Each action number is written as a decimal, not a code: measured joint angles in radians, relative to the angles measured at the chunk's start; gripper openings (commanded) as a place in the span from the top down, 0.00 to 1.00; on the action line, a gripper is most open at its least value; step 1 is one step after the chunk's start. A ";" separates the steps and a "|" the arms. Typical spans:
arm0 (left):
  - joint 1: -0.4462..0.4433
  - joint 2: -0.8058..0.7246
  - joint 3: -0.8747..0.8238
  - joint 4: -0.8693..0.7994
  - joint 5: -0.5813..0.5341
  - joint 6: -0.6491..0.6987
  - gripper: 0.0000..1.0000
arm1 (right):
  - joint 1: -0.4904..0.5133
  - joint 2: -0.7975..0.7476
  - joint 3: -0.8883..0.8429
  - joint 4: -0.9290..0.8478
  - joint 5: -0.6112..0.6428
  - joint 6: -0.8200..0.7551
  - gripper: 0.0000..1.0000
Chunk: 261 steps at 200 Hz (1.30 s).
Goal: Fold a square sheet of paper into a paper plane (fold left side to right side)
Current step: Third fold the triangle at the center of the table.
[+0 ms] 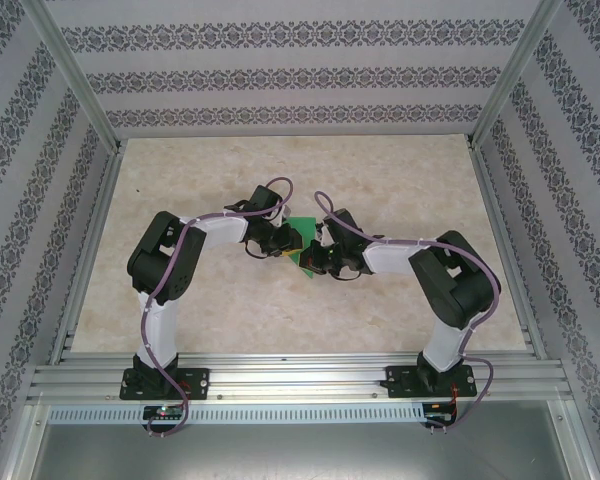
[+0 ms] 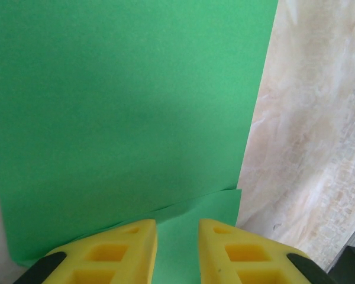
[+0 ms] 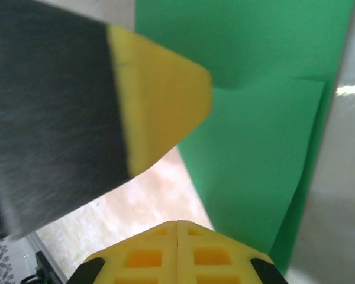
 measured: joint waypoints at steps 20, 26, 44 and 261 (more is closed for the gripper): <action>0.000 0.000 0.000 0.000 0.000 0.000 0.72 | 0.000 0.029 0.015 -0.003 0.010 0.015 0.95; 0.000 0.000 0.000 0.000 0.000 -0.001 0.72 | 0.000 0.035 0.019 -0.003 0.012 0.019 0.95; 0.000 0.000 0.000 0.000 -0.001 -0.003 0.72 | 0.000 0.051 0.030 0.001 0.015 0.030 0.95; -0.005 0.000 0.002 -0.001 -0.008 -0.004 0.72 | -0.034 0.015 0.070 -0.272 0.048 -0.085 0.95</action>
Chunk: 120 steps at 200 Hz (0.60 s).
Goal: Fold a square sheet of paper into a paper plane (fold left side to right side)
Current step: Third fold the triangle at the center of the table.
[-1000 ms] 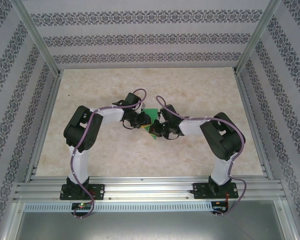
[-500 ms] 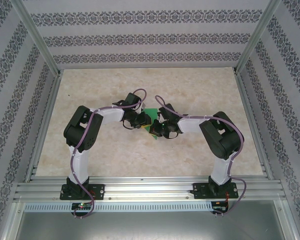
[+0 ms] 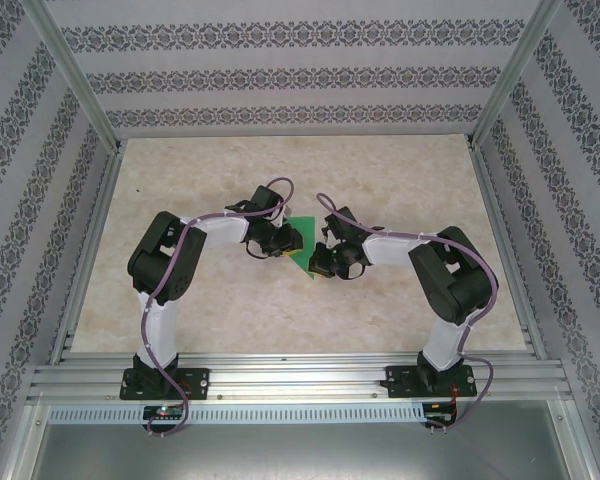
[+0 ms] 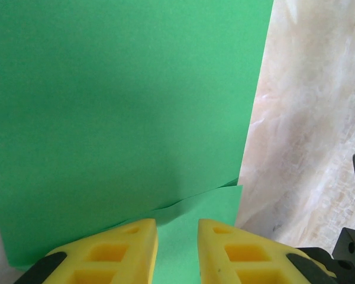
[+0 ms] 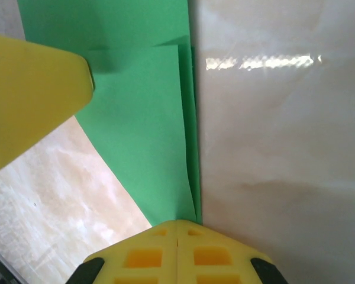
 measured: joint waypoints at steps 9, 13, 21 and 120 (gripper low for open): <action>0.000 0.000 0.001 -0.001 0.000 0.000 0.72 | -0.004 -0.003 0.000 -0.008 -0.003 -0.005 0.95; 0.000 0.000 0.001 -0.001 0.000 0.000 0.72 | -0.005 -0.006 -0.003 -0.011 -0.005 -0.008 0.94; 0.000 0.000 0.002 -0.002 -0.001 0.000 0.72 | -0.010 -0.013 -0.008 -0.020 -0.007 -0.012 0.94; 0.000 0.000 0.002 -0.003 -0.004 0.000 0.72 | -0.030 -0.137 -0.031 -0.002 -0.065 -0.029 0.93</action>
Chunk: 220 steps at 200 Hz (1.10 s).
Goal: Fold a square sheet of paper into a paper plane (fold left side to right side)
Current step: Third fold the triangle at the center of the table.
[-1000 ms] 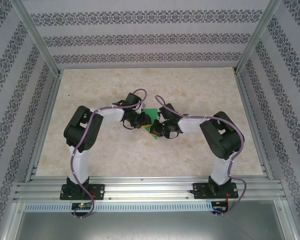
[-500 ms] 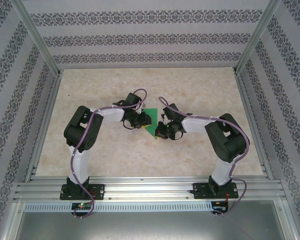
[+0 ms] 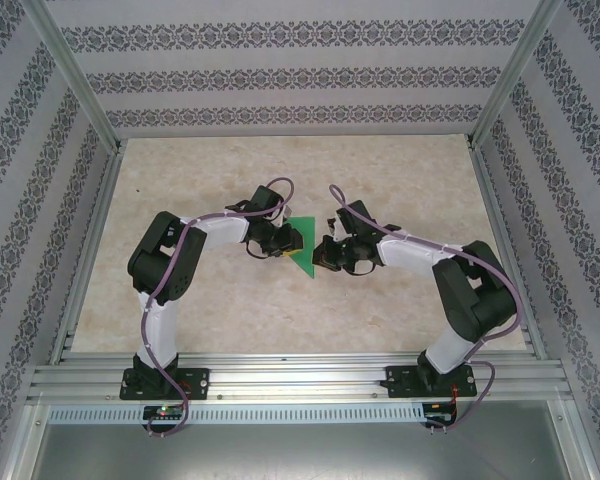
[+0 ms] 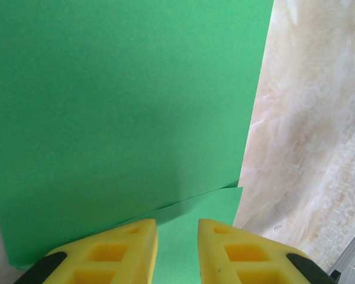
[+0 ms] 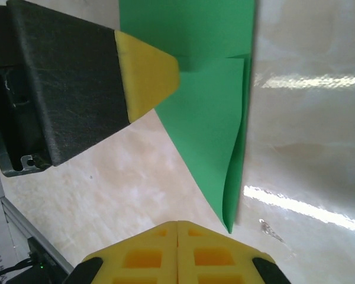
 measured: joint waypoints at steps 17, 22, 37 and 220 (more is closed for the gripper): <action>0.000 0.000 0.000 0.000 0.000 0.000 0.72 | 0.007 0.042 0.000 0.023 -0.016 0.000 0.93; 0.000 0.000 0.001 -0.001 0.000 0.000 0.72 | 0.009 0.056 0.000 0.029 -0.020 0.000 0.93; 0.000 0.000 0.002 -0.003 0.000 0.000 0.72 | 0.013 0.097 0.000 0.042 -0.027 0.000 0.93; -0.050 -0.214 -0.124 -0.023 -0.014 -0.026 0.71 | -0.001 0.153 0.006 0.037 -0.051 -0.027 0.96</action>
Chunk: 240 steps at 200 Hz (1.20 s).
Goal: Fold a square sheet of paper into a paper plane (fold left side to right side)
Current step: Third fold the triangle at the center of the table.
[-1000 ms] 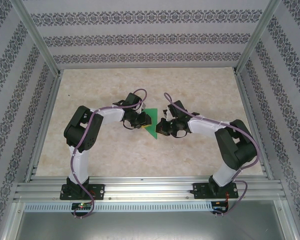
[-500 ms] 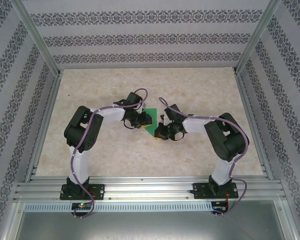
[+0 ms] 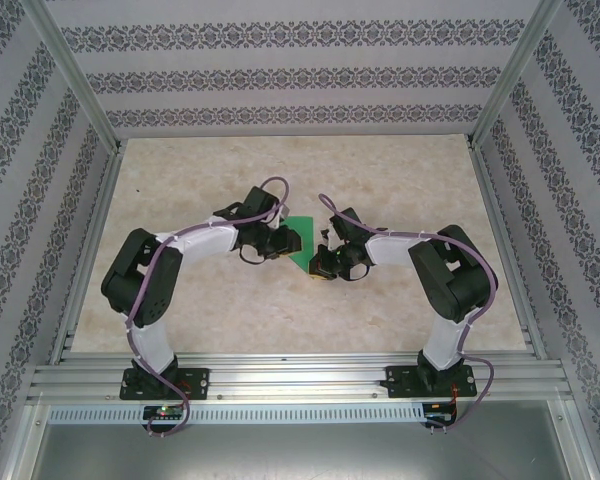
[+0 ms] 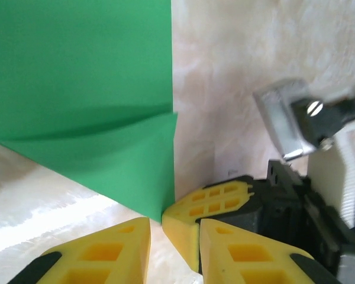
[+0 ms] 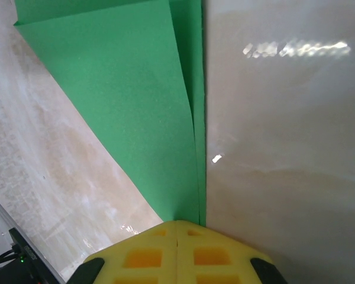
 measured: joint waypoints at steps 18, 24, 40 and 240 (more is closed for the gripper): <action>-0.025 0.024 -0.016 0.020 0.011 -0.031 0.71 | 0.000 0.000 0.000 0.000 0.000 0.000 0.96; -0.031 0.031 -0.018 0.025 0.013 -0.037 0.71 | 0.000 0.001 0.000 0.000 0.000 0.000 0.96; -0.042 0.040 -0.021 0.042 0.022 -0.056 0.71 | 0.000 0.002 0.000 0.000 -0.002 0.000 0.96; -0.036 0.054 -0.076 0.180 0.017 -0.190 0.79 | -0.013 0.009 0.005 -0.010 -0.024 0.000 0.96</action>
